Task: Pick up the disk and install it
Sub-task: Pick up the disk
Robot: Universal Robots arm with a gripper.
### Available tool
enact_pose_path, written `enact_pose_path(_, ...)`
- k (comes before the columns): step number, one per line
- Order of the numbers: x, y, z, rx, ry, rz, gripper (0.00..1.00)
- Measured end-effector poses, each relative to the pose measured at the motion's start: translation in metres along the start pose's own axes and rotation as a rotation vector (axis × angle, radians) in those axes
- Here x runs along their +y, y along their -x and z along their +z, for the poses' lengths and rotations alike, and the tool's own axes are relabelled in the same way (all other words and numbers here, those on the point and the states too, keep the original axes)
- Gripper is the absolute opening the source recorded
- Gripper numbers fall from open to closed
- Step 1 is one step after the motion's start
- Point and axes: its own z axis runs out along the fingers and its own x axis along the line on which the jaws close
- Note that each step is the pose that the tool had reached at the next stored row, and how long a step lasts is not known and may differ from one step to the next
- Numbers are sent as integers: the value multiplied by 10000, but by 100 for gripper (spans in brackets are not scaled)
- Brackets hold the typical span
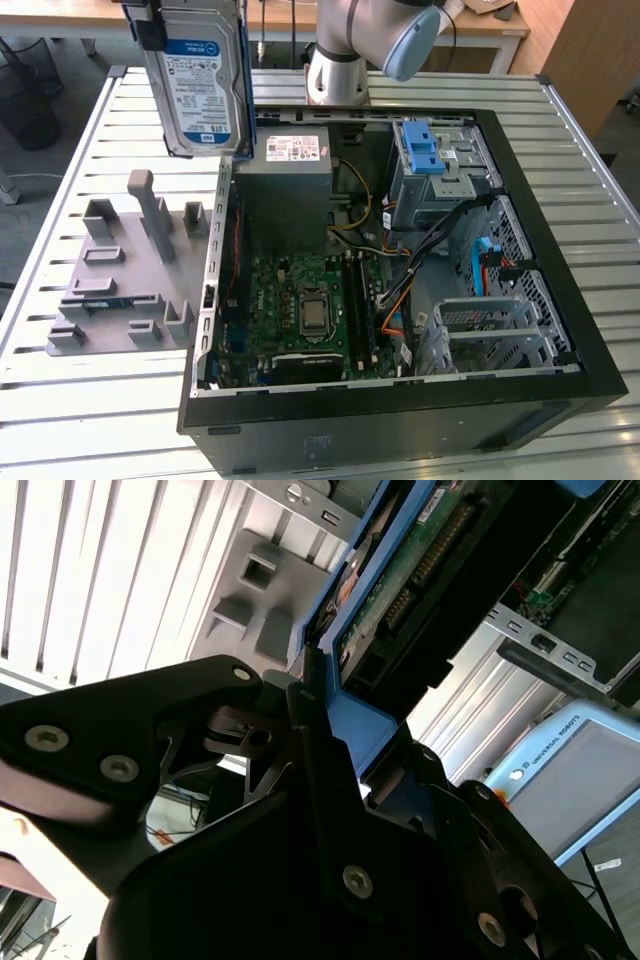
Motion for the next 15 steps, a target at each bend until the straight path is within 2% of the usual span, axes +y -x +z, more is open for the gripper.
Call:
enact_pose_path(3, -21, -38, 2, 0, 0, 0, 36)
enact_pose_path(7, -82, -50, 5, 1, 1, 0, 36)
enact_pose_path(10, -160, -46, 6, 1, 1, -1, 36)
enact_pose_path(15, -352, -34, 21, 0, 0, -18, 36)
